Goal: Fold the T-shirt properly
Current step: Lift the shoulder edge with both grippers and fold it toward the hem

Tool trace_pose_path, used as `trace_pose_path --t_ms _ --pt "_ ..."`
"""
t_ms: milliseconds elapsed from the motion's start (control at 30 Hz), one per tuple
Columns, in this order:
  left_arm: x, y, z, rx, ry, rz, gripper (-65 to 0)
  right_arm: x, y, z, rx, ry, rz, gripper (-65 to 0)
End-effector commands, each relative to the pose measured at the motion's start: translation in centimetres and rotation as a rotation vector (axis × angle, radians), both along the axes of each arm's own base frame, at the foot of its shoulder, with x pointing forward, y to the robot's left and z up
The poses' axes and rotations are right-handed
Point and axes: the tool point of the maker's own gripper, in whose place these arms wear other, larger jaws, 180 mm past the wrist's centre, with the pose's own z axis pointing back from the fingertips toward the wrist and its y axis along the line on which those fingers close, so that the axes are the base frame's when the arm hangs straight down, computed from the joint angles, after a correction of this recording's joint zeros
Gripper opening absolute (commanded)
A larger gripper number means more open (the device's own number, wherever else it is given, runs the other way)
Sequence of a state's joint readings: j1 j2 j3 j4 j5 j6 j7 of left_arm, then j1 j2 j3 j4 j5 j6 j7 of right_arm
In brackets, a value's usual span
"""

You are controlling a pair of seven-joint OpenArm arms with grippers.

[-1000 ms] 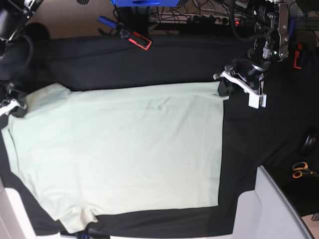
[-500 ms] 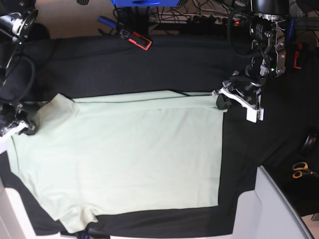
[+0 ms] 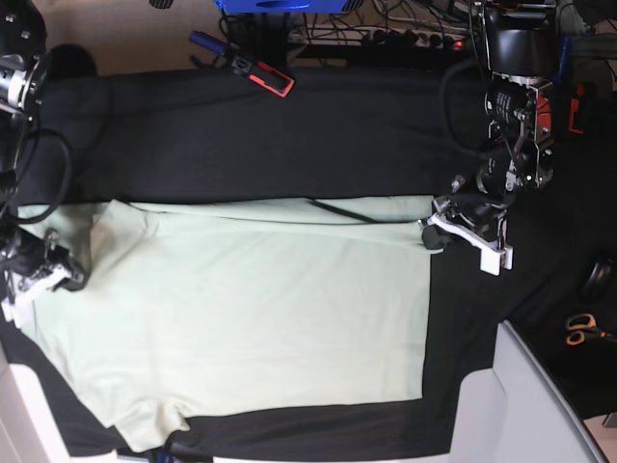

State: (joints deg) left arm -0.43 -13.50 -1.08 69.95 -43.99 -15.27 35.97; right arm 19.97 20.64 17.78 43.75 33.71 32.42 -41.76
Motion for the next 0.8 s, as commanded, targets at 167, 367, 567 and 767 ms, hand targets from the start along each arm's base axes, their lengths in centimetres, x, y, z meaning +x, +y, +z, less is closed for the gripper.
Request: trace_pose_path --t_ms 167,367,567,767 --pt "2.5 0.6 2.3 0.001 -0.079 0.008 -65.0 3.5 -0.7 2.6 -0.011 -0.092 -0.005 -64.9" --pt "3.6 -1.9 1.1 0.002 -0.039 -0.072 -65.0 4.3 -0.6 3.3 -0.017 -0.120 -0.003 -64.9" --pt "4.4 -2.8 0.8 -0.003 -0.029 -0.091 -65.0 5.2 -0.9 4.3 -0.018 -0.160 -0.017 -64.9" --pt "5.8 -2.3 2.0 0.003 -0.060 -0.084 -65.0 6.0 -1.0 5.1 -0.020 -0.196 -0.027 -64.9"
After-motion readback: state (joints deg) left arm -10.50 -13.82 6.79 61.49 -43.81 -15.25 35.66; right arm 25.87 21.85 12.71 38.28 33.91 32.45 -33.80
